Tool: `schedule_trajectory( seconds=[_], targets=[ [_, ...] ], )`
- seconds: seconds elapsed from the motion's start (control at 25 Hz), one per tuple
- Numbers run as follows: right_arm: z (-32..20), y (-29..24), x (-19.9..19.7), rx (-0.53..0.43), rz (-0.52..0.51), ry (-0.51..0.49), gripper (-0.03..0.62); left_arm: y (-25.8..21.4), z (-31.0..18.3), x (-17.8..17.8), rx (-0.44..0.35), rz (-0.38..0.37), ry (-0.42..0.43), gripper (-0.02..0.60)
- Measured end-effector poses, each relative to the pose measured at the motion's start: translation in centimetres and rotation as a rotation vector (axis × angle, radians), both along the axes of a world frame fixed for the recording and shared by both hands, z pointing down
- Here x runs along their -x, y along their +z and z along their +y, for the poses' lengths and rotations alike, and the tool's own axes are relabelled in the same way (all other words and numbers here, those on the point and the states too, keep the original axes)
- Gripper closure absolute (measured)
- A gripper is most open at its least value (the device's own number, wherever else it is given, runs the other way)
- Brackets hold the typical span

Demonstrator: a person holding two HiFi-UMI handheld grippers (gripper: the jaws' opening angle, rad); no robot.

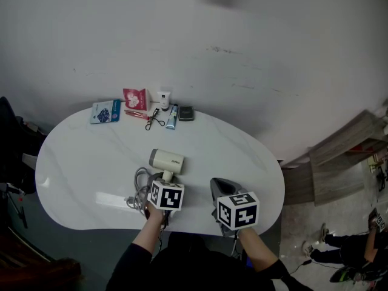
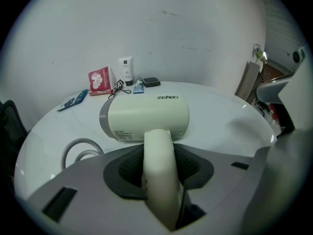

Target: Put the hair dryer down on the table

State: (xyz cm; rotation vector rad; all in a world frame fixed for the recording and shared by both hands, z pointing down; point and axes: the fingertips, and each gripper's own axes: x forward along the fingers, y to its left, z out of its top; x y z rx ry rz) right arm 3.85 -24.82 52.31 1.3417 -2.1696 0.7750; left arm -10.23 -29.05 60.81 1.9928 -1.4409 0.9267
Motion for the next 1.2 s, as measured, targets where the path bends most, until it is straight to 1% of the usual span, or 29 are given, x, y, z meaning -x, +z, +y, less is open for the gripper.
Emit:
schedule_trajectory(
  seconds=[0.16, 0.32, 0.48, 0.72, 0.76, 0.92, 0.96, 1.12, 1.2],
  targets=[
    [0.3, 0.0, -0.2, 0.0, 0.0, -0.004, 0.592, -0.4, 0.2, 0.2, -0.045, -0.005, -0.02, 0.396],
    [0.7, 0.2, -0.4, 0.002, 0.0, -0.01, 0.592, -1.0, 0.6, 0.3, -0.069, 0.014, -0.033, 0.391],
    [1.0, 0.1, -0.4, -0.002, 0.0, -0.021, 0.592, -2.4, 1.0, 0.5, -0.111, 0.03, -0.045, 0.393],
    [1.5, -0.4, 0.0, -0.013, -0.003, -0.05, 0.592, -5.1, 1.7, 0.5, -0.161, 0.111, -0.066, 0.397],
    [1.6, -0.4, 0.1, -0.015, -0.004, -0.056, 0.592, -5.4, 1.9, 0.6, -0.163, 0.126, -0.073, 0.41],
    [2.0, -0.8, 0.6, -0.03, -0.014, -0.075, 0.592, -6.7, 2.8, 0.9, -0.169, 0.183, -0.099, 0.516],
    [2.1, -1.0, 0.6, -0.034, -0.016, -0.079, 0.592, -7.3, 2.9, 1.0, -0.177, 0.201, -0.103, 0.533],
    [2.5, -1.3, 0.9, -0.046, -0.024, -0.091, 0.592, -8.5, 3.8, 0.9, -0.183, 0.298, -0.119, 0.565],
    [2.7, -1.5, 1.0, -0.053, -0.028, -0.096, 0.592, -9.2, 4.3, 0.9, -0.187, 0.34, -0.119, 0.571]
  ],
)
